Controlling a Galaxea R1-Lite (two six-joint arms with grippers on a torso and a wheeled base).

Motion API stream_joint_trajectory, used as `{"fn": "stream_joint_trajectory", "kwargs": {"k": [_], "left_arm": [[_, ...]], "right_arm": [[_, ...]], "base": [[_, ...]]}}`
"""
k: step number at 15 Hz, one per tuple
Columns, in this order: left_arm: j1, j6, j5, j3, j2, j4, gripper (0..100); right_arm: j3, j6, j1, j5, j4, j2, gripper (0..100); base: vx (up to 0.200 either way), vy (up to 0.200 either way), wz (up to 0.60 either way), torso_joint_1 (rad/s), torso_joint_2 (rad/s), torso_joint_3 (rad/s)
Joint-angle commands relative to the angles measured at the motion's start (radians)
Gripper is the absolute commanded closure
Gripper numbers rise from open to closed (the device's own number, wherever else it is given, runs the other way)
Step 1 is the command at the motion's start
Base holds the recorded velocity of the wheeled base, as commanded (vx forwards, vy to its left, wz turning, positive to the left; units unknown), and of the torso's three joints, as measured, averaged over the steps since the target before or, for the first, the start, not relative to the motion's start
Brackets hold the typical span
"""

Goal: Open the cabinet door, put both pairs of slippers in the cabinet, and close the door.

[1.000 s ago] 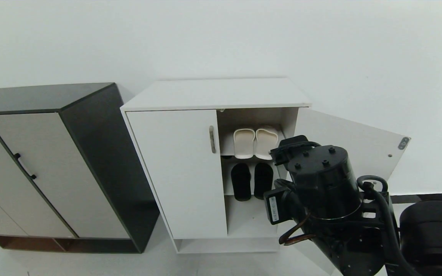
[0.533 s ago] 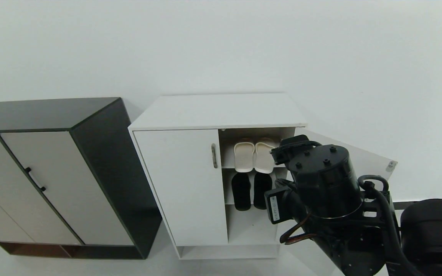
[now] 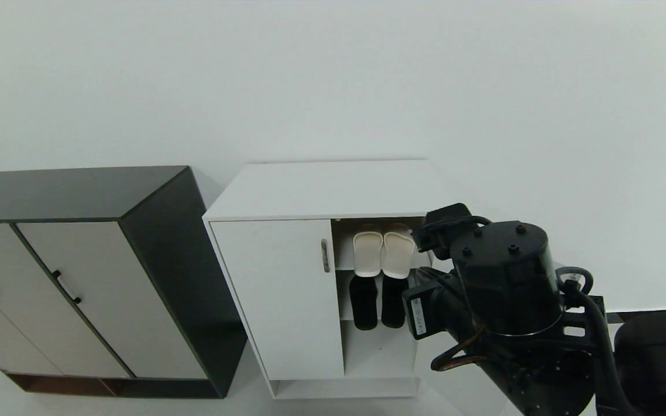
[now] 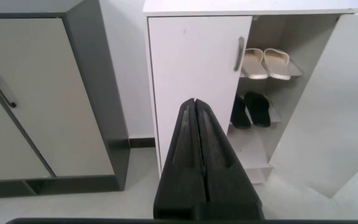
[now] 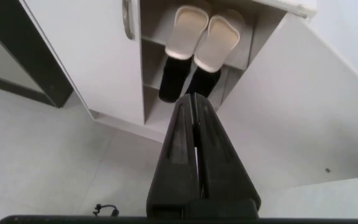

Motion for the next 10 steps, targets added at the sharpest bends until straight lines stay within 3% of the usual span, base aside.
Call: {"fn": "stream_joint_trajectory", "kwargs": {"k": [1,6,10], "left_arm": [[0.0,0.0,0.0,0.001,0.0,0.0,100],[0.0,0.0,0.0,0.001,0.002,0.0,100],[0.0,0.0,0.0,0.001,0.0,0.0,100]], "right_arm": [[0.025,-0.011,0.0,0.001,-0.015,-0.004,100],[0.036,-0.028,-0.001,0.017,-0.015,-0.001,100],[0.05,-0.04,-0.001,0.018,-0.015,-0.002,100]], "base": [[0.0,0.0,0.0,0.041,-0.09,-0.046],[0.0,0.0,0.0,0.005,-0.01,-0.005],[0.0,0.0,-0.6,0.004,0.0,0.004]]}}
